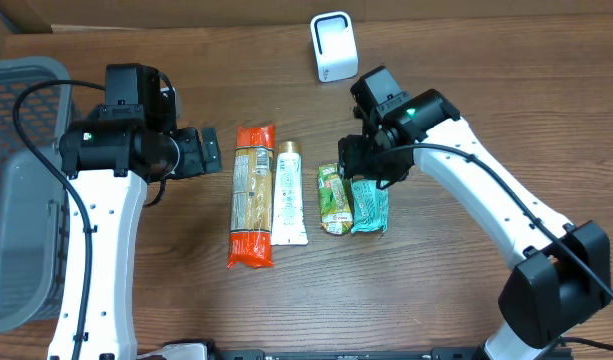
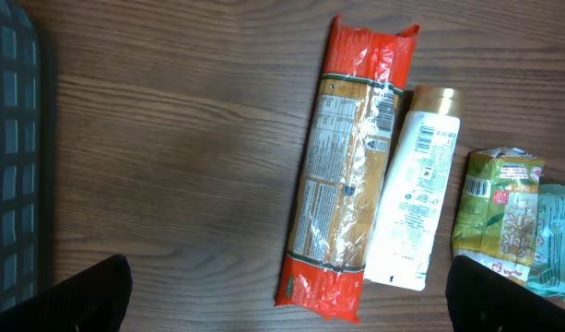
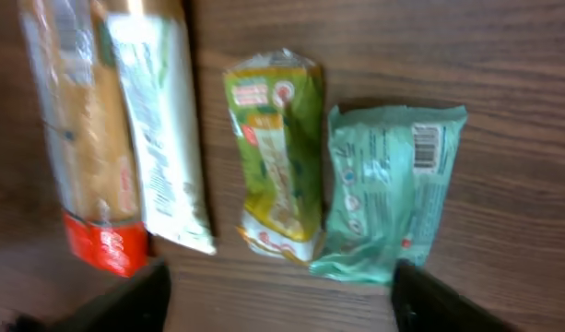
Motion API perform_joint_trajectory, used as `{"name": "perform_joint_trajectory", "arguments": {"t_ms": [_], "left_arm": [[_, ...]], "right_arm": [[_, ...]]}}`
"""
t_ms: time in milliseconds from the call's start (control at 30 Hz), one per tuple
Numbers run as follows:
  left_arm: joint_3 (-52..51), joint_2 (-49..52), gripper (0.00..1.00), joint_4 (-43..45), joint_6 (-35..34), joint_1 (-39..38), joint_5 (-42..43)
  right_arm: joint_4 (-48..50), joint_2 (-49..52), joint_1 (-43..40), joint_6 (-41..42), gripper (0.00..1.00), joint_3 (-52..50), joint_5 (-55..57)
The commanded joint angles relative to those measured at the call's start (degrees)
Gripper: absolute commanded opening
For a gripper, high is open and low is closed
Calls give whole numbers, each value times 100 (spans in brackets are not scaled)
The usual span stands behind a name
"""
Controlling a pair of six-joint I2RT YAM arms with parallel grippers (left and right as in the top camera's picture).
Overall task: Scan the item barcode
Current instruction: 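Close the right gripper on the green snack pack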
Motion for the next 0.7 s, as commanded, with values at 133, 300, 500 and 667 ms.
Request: {"name": "perform_joint_trajectory", "arguments": {"t_ms": [133, 300, 500, 667], "left_arm": [[-44, -26, 100, 9, -55, -13, -61], [-44, -26, 100, 9, -55, -13, -63], [-44, -26, 100, 9, -55, -13, -63], [-44, -26, 99, 9, -55, -13, -61]], "right_arm": [[-11, -13, 26, 74, 89, -553, 81], [59, -13, 70, 72, 100, -704, 79], [402, -13, 256, 74, 100, -1021, -52], [638, -13, 446, 79, 100, -1150, -74]]}}
